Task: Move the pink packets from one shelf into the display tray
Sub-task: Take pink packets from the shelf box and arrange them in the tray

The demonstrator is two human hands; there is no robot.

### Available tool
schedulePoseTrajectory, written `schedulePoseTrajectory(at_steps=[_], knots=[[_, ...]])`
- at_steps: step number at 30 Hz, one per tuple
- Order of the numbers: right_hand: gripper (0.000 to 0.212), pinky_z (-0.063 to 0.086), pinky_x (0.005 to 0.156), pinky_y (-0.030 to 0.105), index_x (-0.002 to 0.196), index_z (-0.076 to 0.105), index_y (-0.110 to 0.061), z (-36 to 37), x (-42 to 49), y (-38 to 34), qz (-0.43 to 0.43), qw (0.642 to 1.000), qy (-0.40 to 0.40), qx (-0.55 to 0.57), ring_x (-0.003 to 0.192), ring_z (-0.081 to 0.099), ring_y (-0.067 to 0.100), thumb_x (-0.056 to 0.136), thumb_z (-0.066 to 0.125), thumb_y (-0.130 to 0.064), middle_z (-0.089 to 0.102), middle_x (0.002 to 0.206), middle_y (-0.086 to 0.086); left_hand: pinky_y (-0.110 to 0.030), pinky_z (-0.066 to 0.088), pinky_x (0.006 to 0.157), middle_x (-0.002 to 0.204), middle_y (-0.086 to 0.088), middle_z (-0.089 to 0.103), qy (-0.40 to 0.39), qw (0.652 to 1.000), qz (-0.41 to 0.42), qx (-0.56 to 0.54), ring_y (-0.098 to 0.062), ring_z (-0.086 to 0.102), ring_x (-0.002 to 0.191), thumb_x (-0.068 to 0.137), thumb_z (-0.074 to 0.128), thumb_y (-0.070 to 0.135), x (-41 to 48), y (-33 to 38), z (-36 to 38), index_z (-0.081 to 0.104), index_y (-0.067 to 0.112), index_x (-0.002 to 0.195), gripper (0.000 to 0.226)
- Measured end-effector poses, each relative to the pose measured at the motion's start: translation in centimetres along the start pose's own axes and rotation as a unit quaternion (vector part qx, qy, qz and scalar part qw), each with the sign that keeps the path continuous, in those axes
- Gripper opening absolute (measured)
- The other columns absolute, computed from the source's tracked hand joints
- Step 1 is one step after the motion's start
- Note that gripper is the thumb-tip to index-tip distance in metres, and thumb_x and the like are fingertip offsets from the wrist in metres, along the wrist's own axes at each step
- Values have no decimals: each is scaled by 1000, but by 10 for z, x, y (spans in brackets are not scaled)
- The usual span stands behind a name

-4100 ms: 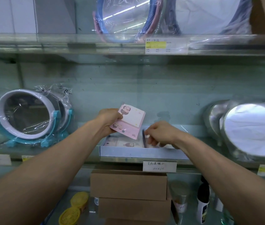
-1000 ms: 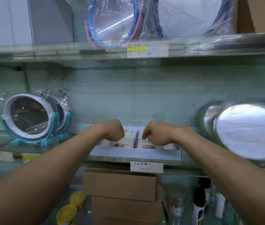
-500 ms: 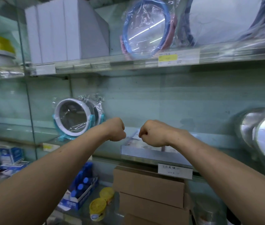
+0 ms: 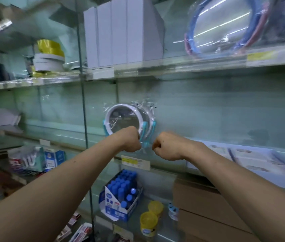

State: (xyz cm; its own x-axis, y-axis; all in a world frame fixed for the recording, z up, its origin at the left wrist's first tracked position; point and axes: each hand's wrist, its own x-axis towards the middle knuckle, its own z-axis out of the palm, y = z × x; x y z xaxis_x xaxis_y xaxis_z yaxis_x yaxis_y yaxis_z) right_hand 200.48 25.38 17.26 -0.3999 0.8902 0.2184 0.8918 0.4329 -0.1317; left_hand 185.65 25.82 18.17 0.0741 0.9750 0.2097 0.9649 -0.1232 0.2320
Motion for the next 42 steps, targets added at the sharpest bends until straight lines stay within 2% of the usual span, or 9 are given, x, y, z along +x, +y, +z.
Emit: schedulePoseTrajectory(at_steps=[4,9,18,22,26,30,35,39,42], knots=[[19,52,72,34,77,63,-11,12,24,-30,7,1000,-2,-13,83,61,28,86,46,-11,65,90,10,-35,50,86,111,-13,68,0,1000,5,-2,-29,63,99,85,56,11,10,-35,-4,66,2,111,29],[28,53,83,35,105,71,-12,21,48,-67,15,1000,1,-14,93,63,27,89,48,-12,68,106,9,-32,46,79,110,-13,65,-14,999,17,25,-24,52,85,88,53,11,20,-75,-9,64,2,111,27],[28,53,80,33,107,71,-11,39,95,-133,6,1000,5,-17,93,63,27,88,49,-12,67,108,10,-31,49,88,126,-13,58,-8,999,15,43,-25,59,100,91,50,11,27,-150,-27,56,5,128,37],[29,52,86,34,108,70,-12,51,120,-166,-9,1000,3,-19,100,62,28,88,49,-13,66,113,10,-30,47,85,118,-12,62,-8,998,3,57,-23,55,92,87,52,9,28,-191,-31,61,10,106,20],[27,54,86,37,105,69,-9,62,148,-195,-20,1000,-4,-18,97,63,27,87,49,-11,68,108,10,-32,47,92,118,-10,61,-11,999,-25,38,-25,60,105,87,51,8,32,-228,-35,59,11,116,31],[24,52,76,31,100,68,-9,71,175,-216,-31,999,-4,-25,86,61,27,87,48,-10,67,101,11,-37,45,101,135,-6,53,-7,998,-52,37,-26,55,118,86,52,9,41,-263,-35,44,15,140,55],[19,48,68,31,97,65,-8,84,207,-242,-50,998,-6,-24,82,58,25,89,48,-10,61,93,9,-37,47,97,133,-10,54,-3,995,-83,48,-28,57,111,86,53,9,54,-301,-36,48,11,134,48],[24,37,50,29,64,43,-12,96,240,-265,-62,997,-4,-34,59,46,22,87,45,-5,46,67,5,-37,44,102,140,-9,49,7,993,-105,61,-28,51,123,88,52,10,66,-334,-40,43,14,140,53],[17,37,53,28,71,45,-11,105,269,-280,-72,997,-2,-23,57,43,20,87,45,-5,43,69,4,-33,45,100,139,-11,50,8,991,-114,69,-27,52,122,88,52,8,80,-361,-42,44,10,139,52]])
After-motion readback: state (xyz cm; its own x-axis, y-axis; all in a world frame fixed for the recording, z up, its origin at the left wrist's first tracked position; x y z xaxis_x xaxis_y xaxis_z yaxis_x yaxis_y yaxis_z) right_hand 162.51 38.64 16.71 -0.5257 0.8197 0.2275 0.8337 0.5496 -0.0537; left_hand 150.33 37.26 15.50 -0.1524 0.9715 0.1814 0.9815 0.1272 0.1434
